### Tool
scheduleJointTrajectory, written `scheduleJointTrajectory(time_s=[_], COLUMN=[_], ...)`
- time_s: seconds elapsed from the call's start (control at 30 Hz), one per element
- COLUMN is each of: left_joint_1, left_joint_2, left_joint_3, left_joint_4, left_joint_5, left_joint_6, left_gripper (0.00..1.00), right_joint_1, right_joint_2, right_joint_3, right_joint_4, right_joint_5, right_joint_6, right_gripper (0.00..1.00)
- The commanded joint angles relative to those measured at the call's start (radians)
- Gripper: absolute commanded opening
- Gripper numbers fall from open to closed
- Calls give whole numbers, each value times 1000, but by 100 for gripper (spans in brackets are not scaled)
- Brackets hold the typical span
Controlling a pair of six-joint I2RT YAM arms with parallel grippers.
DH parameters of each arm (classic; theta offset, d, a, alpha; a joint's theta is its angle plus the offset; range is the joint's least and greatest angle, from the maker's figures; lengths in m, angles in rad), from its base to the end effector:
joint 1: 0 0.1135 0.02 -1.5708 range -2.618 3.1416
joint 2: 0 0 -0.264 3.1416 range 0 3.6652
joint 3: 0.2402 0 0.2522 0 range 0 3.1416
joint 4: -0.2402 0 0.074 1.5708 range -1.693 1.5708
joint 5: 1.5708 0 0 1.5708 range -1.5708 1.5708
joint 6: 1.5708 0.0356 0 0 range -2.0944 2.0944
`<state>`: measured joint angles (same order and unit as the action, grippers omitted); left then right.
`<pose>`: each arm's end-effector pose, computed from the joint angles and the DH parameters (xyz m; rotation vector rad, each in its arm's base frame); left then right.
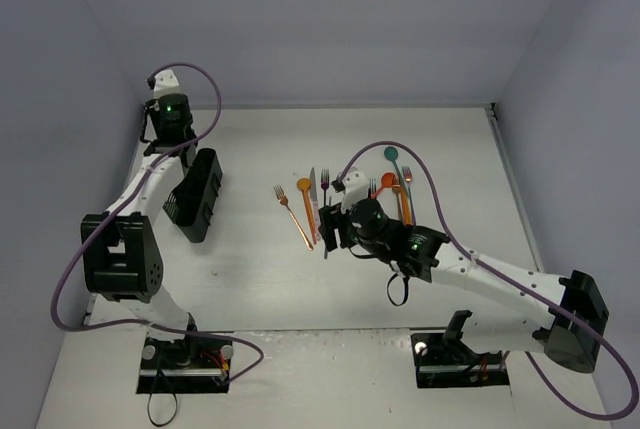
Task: Sort the eating utensils into containers
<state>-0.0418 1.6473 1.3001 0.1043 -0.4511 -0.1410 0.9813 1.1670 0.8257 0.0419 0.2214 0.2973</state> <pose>0.3942 -0.0010 0.3243 -0.4050 1.7513 0.2779 0.1572 0.2210 0.2987 -0.4935 1.8538 0.6712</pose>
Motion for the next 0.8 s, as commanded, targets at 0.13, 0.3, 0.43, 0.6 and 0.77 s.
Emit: scheduleJointTrajectory(time_s=[0.13, 0.3, 0.43, 0.6, 0.77], left_joint_1=[8, -1, -10, -10, -15], left_joint_2=[-177, -257, -387, -504, -661], left_joint_3=[40, 100, 52, -52, -214], left_joint_4=[-114, -372, -511, -621, -626], left_joint_5=[65, 225, 420, 576, 672], left_joint_6=[-97, -182, -220, -218, -239], left_gripper=[55, 67, 77, 78, 79], right_joint_1=[-9, -22, -49, -84, -148], right_joint_2=[59, 132, 270, 414, 561], right_joint_3=[29, 83, 167, 259, 340], right_joint_4=[51, 34, 10, 2, 1], right_joint_5=[58, 90, 90, 96, 99], right_joint_6=[74, 117, 157, 178, 192], right_gripper=[56, 44, 39, 35, 29])
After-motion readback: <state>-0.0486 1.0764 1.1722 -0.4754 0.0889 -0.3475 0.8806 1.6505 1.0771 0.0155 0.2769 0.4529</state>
